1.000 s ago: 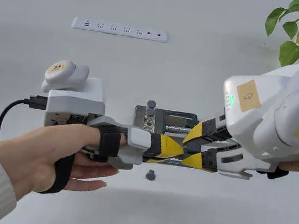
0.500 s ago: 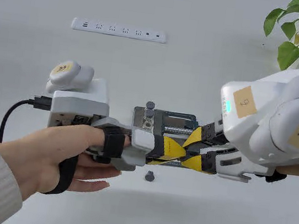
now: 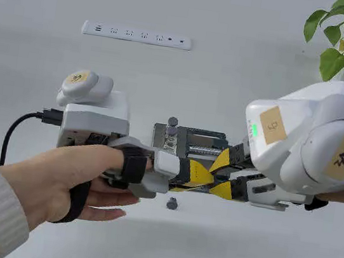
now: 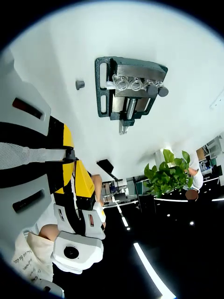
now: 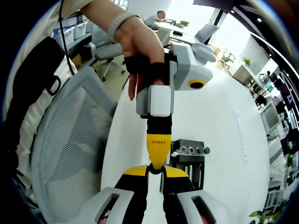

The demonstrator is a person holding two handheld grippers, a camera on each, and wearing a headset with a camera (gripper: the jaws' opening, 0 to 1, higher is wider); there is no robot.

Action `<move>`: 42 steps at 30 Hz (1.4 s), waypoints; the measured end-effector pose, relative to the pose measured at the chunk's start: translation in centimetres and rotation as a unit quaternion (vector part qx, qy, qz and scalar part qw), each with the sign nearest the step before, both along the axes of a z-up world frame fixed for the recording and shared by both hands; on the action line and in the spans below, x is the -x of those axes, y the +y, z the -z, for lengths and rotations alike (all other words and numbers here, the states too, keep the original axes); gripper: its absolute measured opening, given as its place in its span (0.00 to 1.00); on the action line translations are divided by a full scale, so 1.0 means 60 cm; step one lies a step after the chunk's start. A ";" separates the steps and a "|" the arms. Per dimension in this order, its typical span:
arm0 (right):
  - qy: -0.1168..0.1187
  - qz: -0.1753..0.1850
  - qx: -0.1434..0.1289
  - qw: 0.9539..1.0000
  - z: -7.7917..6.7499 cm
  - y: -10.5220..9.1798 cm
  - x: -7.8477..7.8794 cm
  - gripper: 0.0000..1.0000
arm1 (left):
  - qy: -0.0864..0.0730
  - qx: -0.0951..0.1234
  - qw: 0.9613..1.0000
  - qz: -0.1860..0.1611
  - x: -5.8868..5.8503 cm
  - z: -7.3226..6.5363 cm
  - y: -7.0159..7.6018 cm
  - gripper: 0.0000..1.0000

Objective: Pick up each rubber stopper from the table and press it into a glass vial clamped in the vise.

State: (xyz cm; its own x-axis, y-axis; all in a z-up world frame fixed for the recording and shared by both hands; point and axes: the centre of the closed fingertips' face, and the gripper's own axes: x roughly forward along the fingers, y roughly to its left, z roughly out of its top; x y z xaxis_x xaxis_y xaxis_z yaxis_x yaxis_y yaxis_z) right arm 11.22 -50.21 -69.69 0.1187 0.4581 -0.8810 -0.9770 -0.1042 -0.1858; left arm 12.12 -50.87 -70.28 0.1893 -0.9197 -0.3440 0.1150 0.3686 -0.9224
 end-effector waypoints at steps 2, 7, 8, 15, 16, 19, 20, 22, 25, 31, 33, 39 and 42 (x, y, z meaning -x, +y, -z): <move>0.000 -0.002 0.002 1.000 0.000 0.000 0.000 0.07 | 0.000 0.000 1.000 -0.001 -0.001 0.000 0.000 0.05; 0.008 0.004 -0.001 1.000 0.000 0.000 -0.001 0.07 | -0.002 0.002 1.000 -0.003 -0.002 -0.001 -0.001 0.05; 0.009 0.003 -0.001 1.000 0.000 -0.001 0.000 0.07 | 0.000 0.004 1.000 -0.003 -0.002 -0.001 -0.001 0.05; 0.006 0.006 -0.002 1.000 -0.002 -0.004 -0.004 0.06 | -0.023 0.016 1.000 -0.003 -0.004 -0.006 -0.003 0.06; 0.009 0.008 -0.003 1.000 -0.003 -0.004 -0.004 0.06 | -0.026 0.019 0.999 -0.002 -0.004 -0.008 -0.003 0.07; 0.011 0.008 0.001 1.000 0.001 -0.007 -0.005 0.06 | -0.035 0.026 0.999 -0.007 -0.009 -0.014 -0.001 0.14; 0.011 0.008 0.000 1.000 0.002 -0.008 -0.006 0.06 | -0.044 0.022 0.999 -0.007 -0.011 -0.015 0.002 0.16; 0.014 0.010 0.001 1.000 0.004 -0.009 -0.005 0.06 | -0.065 0.019 0.998 -0.008 -0.017 -0.017 0.006 0.21; 0.017 0.010 0.000 1.000 0.004 -0.009 -0.004 0.06 | -0.081 0.010 0.997 -0.009 -0.023 -0.017 0.016 0.34; 0.031 0.019 -0.004 0.999 0.005 -0.015 -0.008 0.06 | -0.144 -0.024 0.989 -0.007 -0.032 -0.010 0.037 0.61; 0.035 0.020 -0.005 0.999 0.006 -0.016 -0.011 0.06 | -0.172 -0.036 0.984 -0.004 -0.035 -0.008 0.044 0.66; 0.046 0.024 -0.012 0.999 0.006 -0.016 -0.017 0.06 | -0.260 -0.095 0.961 0.019 -0.038 0.003 0.062 0.90; 0.050 0.025 -0.012 0.998 0.007 -0.016 -0.021 0.06 | -0.297 -0.123 0.946 0.034 -0.038 0.008 0.071 0.98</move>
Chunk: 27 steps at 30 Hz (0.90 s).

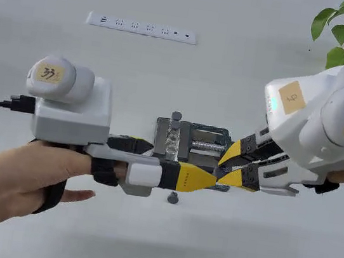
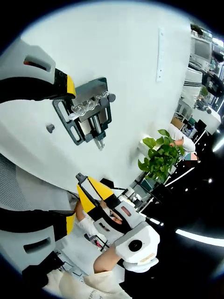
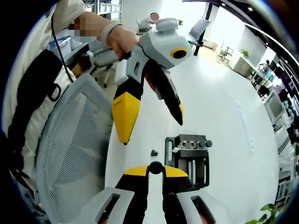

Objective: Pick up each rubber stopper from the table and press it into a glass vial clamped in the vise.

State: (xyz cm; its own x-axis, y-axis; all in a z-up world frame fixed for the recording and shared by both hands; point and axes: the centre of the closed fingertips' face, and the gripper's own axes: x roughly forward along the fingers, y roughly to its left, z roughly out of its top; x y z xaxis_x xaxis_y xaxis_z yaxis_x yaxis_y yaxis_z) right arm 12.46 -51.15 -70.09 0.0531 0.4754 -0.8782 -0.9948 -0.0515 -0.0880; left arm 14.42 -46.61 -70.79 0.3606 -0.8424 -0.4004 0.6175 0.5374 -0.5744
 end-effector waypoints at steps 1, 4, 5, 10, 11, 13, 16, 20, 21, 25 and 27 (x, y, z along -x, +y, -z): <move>0.001 -0.002 0.001 1.000 0.001 0.000 0.000 0.06 | -0.014 -0.016 1.000 0.003 -0.001 0.004 0.005 0.99; 0.002 -0.006 0.006 1.000 0.002 -0.001 -0.003 0.06 | -0.048 -0.053 0.997 0.011 -0.005 0.015 0.021 0.99; 0.002 -0.007 0.007 1.000 0.002 0.000 -0.005 0.06 | -0.052 -0.060 0.997 0.010 -0.006 0.017 0.023 0.99; 0.002 -0.018 0.015 1.000 0.003 0.000 -0.013 0.06 | -0.100 -0.098 0.990 0.016 -0.011 0.023 0.038 0.99; 0.002 -0.020 0.016 1.000 0.004 0.000 -0.017 0.06 | -0.098 -0.102 0.990 0.016 -0.008 0.025 0.039 0.99; 0.002 -0.025 0.019 1.000 0.004 0.001 -0.020 0.06 | -0.097 -0.100 0.990 0.007 -0.011 0.026 0.044 0.99; 0.000 -0.033 0.023 0.999 0.005 0.003 -0.030 0.06 | -0.116 -0.115 0.987 -0.001 -0.014 0.026 0.054 0.99; -0.004 -0.039 0.025 0.999 0.008 0.008 -0.045 0.06 | -0.132 -0.137 0.982 -0.006 -0.014 0.033 0.068 0.99; -0.005 -0.041 0.026 0.999 0.009 0.011 -0.050 0.06 | -0.140 -0.144 0.980 -0.006 -0.014 0.036 0.074 0.99; -0.011 -0.052 0.027 0.998 0.013 0.019 -0.065 0.06 | -0.160 -0.173 0.972 -0.001 -0.015 0.048 0.090 0.99; -0.010 -0.058 0.031 0.998 0.016 0.024 -0.073 0.06 | -0.157 -0.174 0.972 -0.002 -0.012 0.051 0.094 0.99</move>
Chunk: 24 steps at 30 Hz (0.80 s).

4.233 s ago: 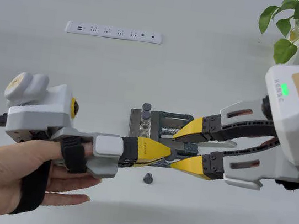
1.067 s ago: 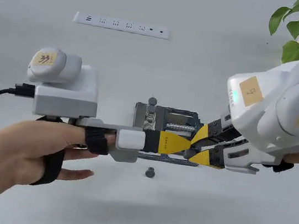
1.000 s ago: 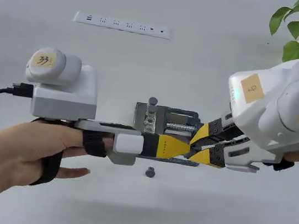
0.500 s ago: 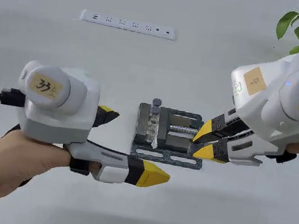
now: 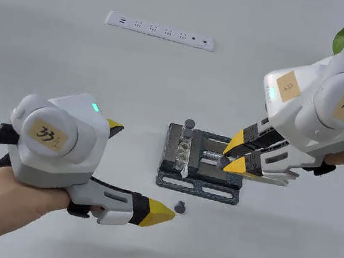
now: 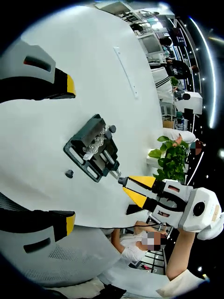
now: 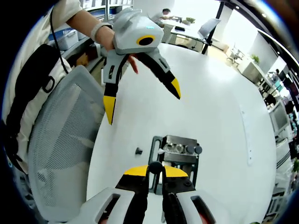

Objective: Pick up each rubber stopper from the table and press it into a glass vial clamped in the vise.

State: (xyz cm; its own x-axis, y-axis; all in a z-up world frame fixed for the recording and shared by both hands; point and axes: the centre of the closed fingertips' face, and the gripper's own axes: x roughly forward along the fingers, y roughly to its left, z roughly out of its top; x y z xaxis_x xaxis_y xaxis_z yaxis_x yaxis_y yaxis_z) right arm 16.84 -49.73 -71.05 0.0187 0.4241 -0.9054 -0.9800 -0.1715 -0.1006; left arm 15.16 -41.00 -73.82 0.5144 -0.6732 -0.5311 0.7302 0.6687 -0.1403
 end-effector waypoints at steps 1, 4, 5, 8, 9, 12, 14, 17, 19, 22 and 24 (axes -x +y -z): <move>-0.001 -0.003 0.000 1.000 0.001 0.002 -0.003 0.06 | 0.000 0.000 1.000 -0.001 0.001 0.002 0.001 0.99; -0.002 -0.015 0.005 1.000 0.006 0.012 -0.015 0.06 | -0.003 0.001 1.000 -0.010 0.004 0.007 0.005 0.99; -0.002 -0.018 0.007 1.000 0.008 0.014 -0.019 0.06 | -0.003 0.005 1.000 -0.014 0.004 0.006 0.005 0.99; -0.004 -0.027 0.010 1.000 0.014 0.021 -0.030 0.06 | -0.013 -0.007 1.000 -0.016 0.004 0.011 0.011 0.99; -0.004 -0.031 0.013 0.999 0.016 0.024 -0.033 0.06 | -0.015 -0.008 1.000 -0.016 0.005 0.010 0.010 0.99; -0.006 -0.043 0.018 0.999 0.021 0.030 -0.039 0.06 | -0.018 -0.008 1.000 -0.018 0.005 0.012 0.013 0.99; -0.009 -0.050 0.022 0.998 0.026 0.035 -0.047 0.06 | -0.023 -0.018 0.999 -0.016 0.005 0.015 0.015 0.99; -0.007 -0.063 0.023 0.998 0.029 0.042 -0.050 0.06 | -0.028 -0.024 0.999 -0.015 0.006 0.016 0.016 0.99; -0.011 -0.072 0.028 0.997 0.033 0.044 -0.055 0.06 | -0.031 -0.031 0.999 -0.015 0.005 0.018 0.019 0.99; -0.014 -0.084 0.029 0.996 0.037 0.051 -0.062 0.06 | -0.031 -0.028 0.999 -0.021 0.004 0.021 0.021 0.99; -0.018 -0.098 0.033 0.994 0.043 0.053 -0.067 0.06 | -0.029 -0.027 0.999 -0.027 0.004 0.024 0.023 0.99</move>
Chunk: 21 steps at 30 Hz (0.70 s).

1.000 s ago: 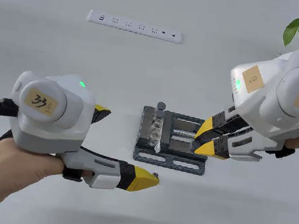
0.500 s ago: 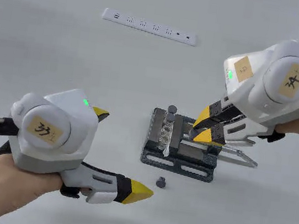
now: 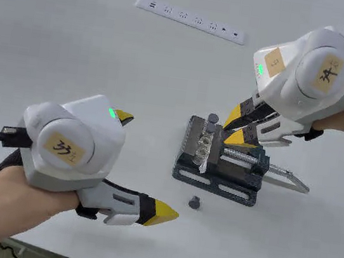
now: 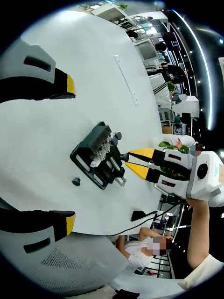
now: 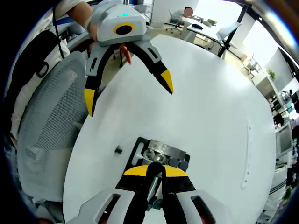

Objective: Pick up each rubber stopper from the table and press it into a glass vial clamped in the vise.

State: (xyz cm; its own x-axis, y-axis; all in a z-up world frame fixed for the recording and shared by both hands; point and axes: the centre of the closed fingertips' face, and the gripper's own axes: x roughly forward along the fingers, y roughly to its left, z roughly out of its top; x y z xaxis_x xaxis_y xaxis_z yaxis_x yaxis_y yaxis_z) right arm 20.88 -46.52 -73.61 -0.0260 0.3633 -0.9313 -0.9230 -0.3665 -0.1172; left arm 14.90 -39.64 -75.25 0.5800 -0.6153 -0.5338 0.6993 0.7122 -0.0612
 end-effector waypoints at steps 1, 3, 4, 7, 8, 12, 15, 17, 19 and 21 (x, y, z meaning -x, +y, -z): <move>-0.001 -0.002 0.001 1.000 0.001 0.001 -0.001 0.06 | 0.000 0.001 1.000 -0.001 0.001 0.001 0.000 0.99; 0.001 -0.012 0.004 1.000 0.006 0.003 -0.001 0.06 | 0.002 0.003 1.000 -0.002 0.002 0.002 -0.001 0.98; 0.000 -0.016 0.005 1.000 0.007 0.004 -0.001 0.06 | 0.003 0.003 1.000 -0.003 0.003 0.002 0.000 0.98; -0.005 -0.036 0.007 0.999 0.014 0.008 -0.003 0.06 | 0.003 0.002 1.000 -0.008 0.004 0.006 0.003 0.98; -0.007 -0.042 0.006 0.999 0.014 0.010 -0.004 0.06 | 0.004 0.003 1.000 -0.010 0.004 0.005 0.003 0.98; -0.018 -0.088 0.011 0.996 0.020 0.015 0.002 0.06 | 0.006 0.004 1.000 -0.017 0.005 0.007 0.008 0.98; -0.029 -0.132 0.008 0.991 0.023 0.019 0.004 0.06 | 0.008 0.006 1.000 -0.021 0.006 0.010 0.011 0.97; -0.027 -0.147 0.015 0.989 0.026 0.016 0.007 0.06 | 0.011 0.006 1.000 -0.023 0.007 0.013 0.013 0.97; -0.043 -0.176 0.024 0.983 0.029 0.014 0.002 0.06 | 0.013 0.007 1.000 -0.025 0.008 0.013 0.014 0.96; -0.038 -0.173 0.025 0.984 0.031 0.013 0.002 0.06 | 0.014 0.008 1.000 -0.026 0.009 0.015 0.014 0.96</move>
State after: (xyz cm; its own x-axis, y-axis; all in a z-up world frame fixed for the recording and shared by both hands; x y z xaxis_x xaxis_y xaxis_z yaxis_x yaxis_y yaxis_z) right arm 20.77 -45.75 -75.49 -0.0699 0.2986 -0.9518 -0.7307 -0.6649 -0.1549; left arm 14.33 -38.82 -76.15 0.5963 -0.5934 -0.5407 0.6586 0.7467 -0.0930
